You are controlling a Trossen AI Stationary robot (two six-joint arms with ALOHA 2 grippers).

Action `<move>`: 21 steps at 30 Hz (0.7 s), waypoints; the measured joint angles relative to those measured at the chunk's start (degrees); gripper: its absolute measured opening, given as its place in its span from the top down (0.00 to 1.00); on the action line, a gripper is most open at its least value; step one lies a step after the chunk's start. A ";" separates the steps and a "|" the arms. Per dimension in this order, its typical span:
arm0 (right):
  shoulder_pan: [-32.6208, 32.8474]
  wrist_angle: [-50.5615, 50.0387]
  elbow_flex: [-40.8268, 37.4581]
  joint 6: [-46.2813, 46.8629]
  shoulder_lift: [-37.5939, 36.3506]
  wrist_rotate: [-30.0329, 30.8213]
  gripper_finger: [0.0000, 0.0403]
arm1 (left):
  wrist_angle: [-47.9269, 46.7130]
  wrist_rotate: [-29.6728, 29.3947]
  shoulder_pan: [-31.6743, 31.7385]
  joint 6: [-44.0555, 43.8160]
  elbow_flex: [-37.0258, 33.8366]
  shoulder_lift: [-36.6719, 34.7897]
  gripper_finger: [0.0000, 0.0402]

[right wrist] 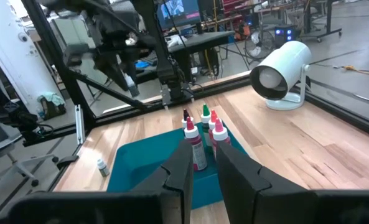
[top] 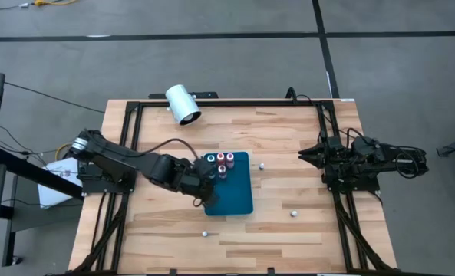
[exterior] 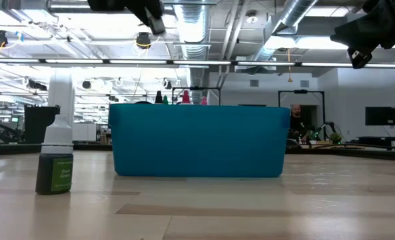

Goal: Pick & Place food coloring
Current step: Put the middle left small black food coloring bottle into the blue bin

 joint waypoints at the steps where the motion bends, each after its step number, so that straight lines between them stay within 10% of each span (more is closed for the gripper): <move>1: 0.00 0.00 0.00 -0.02 0.00 0.00 0.85 | -0.13 0.71 0.30 0.73 -0.11 0.76 0.83; 21: 0.00 -0.42 0.00 0.00 -0.02 0.00 0.85 | 2.44 8.54 4.78 19.11 -0.13 16.75 0.83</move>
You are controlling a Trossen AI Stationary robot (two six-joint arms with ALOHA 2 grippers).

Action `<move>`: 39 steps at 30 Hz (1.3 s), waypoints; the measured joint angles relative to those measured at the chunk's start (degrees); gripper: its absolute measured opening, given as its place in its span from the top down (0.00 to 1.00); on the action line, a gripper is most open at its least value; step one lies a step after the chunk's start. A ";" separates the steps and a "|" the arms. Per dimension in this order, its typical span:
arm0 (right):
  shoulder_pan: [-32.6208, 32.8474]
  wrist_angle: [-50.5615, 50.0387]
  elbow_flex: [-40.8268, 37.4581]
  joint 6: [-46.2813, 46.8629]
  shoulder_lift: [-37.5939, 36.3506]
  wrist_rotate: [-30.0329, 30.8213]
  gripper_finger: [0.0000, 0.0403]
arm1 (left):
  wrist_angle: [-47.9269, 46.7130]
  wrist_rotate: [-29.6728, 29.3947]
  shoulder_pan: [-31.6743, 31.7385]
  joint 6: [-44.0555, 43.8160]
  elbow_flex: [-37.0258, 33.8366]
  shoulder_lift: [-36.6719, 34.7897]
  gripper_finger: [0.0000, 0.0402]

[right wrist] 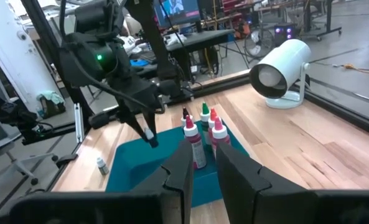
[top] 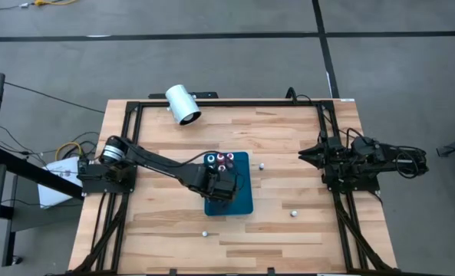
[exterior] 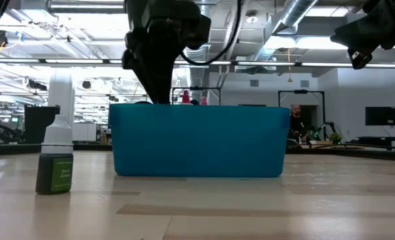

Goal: Pick & Place food coloring
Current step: Put the middle left small black food coloring bottle into the blue bin

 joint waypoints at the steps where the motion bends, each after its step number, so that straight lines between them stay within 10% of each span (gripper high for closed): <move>1: 0.00 0.00 0.00 0.00 0.01 0.00 0.85 | 0.57 -0.01 0.00 1.41 0.00 0.30 0.83; 17: 0.00 0.00 0.00 0.00 0.02 0.00 0.85 | -3.56 -2.36 0.14 22.63 -0.90 0.41 0.83; 39: 0.00 -0.39 0.00 0.01 0.02 0.02 0.85 | -2.61 1.58 0.59 6.62 -0.78 4.26 0.83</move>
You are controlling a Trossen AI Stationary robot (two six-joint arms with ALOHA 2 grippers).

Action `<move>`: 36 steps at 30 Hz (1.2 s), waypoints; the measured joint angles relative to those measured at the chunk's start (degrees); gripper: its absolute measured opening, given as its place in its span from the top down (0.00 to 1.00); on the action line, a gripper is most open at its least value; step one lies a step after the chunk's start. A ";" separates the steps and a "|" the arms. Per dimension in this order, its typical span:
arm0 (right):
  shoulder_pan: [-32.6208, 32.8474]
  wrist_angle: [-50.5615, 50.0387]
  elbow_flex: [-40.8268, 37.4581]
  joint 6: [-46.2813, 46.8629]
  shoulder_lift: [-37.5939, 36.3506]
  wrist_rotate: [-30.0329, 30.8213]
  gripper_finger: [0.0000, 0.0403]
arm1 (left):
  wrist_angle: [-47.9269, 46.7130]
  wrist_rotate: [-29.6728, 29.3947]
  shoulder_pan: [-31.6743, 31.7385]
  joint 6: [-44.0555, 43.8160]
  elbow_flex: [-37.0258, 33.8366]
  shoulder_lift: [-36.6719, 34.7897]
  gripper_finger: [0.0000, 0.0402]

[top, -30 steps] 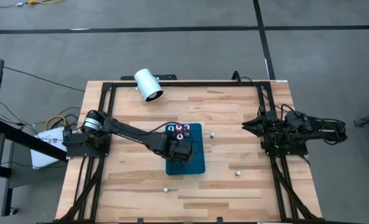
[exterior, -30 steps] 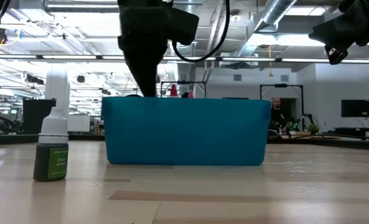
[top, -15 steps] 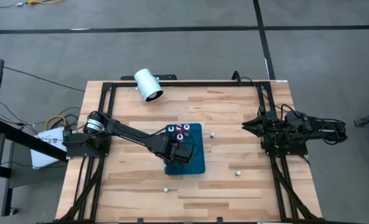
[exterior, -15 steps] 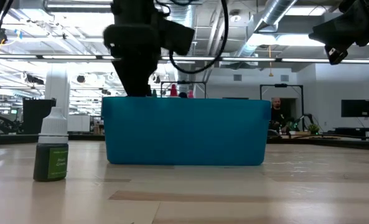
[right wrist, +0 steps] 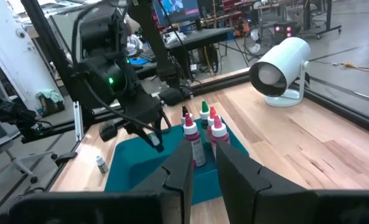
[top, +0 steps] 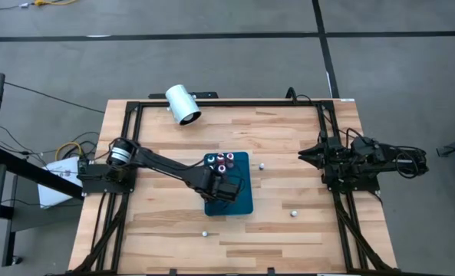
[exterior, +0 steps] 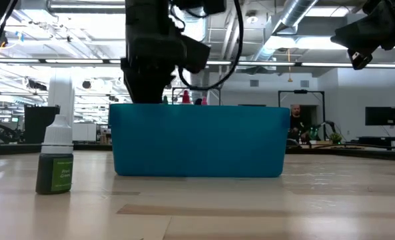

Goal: Pick & Place food coloring
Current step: Put the middle left small black food coloring bottle into the blue bin

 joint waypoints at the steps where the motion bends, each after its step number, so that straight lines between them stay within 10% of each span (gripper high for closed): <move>1: 0.00 0.00 0.00 0.01 -0.01 0.00 0.85 | 0.01 0.05 0.00 0.01 -0.03 0.29 0.83; 22: 0.00 0.02 0.00 0.05 0.00 -0.02 0.85 | 2.09 -2.95 0.04 -0.36 0.34 2.51 0.82; 36: 0.00 0.02 0.00 0.05 -0.02 -0.02 0.85 | 2.06 -3.02 0.04 -0.36 0.34 2.51 0.64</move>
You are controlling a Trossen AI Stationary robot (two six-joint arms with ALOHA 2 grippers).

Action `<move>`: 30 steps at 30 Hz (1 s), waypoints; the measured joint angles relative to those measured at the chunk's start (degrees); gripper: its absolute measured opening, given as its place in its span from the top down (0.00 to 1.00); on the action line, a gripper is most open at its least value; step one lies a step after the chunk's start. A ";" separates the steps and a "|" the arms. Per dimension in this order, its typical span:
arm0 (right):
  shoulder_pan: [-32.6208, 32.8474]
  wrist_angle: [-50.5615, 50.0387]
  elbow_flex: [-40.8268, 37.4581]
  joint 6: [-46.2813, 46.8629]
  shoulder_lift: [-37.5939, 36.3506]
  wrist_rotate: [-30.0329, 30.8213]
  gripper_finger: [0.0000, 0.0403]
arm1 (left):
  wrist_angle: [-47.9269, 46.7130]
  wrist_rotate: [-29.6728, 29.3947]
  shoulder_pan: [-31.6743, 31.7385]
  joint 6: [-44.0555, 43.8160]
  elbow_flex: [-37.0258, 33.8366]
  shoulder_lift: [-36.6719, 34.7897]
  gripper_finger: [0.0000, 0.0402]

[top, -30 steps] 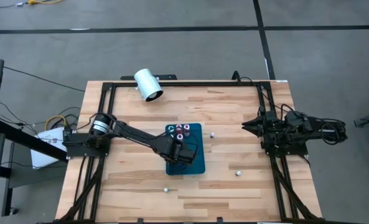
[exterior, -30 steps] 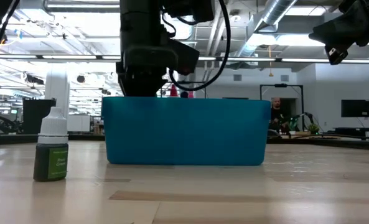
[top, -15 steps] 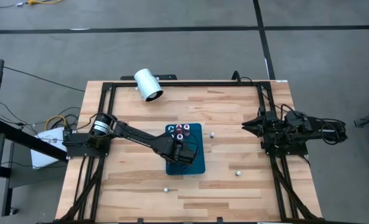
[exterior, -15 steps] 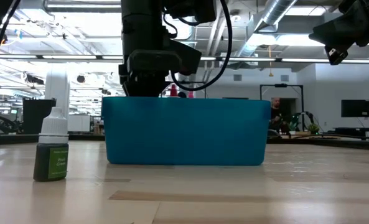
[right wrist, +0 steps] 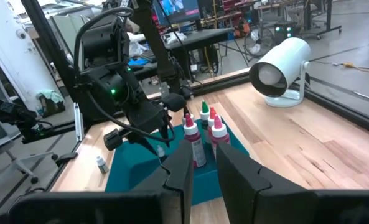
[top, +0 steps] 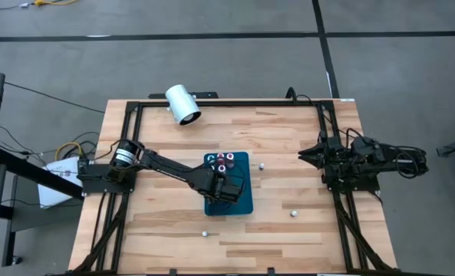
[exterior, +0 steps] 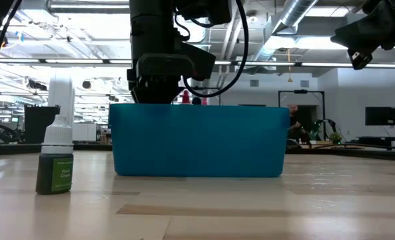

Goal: Pick & Place food coloring
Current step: Put the middle left small black food coloring bottle into the blue bin, then put the small green food coloring bottle into the blue bin

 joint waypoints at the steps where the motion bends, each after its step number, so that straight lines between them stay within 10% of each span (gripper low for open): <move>1: 0.00 0.00 0.00 -0.01 0.01 0.00 0.85 | 0.00 -0.01 0.00 -0.01 0.00 0.00 0.63; 30: 0.00 0.00 0.00 -0.02 0.00 0.00 0.85 | -23.04 6.80 -5.29 -16.50 25.31 -0.07 0.62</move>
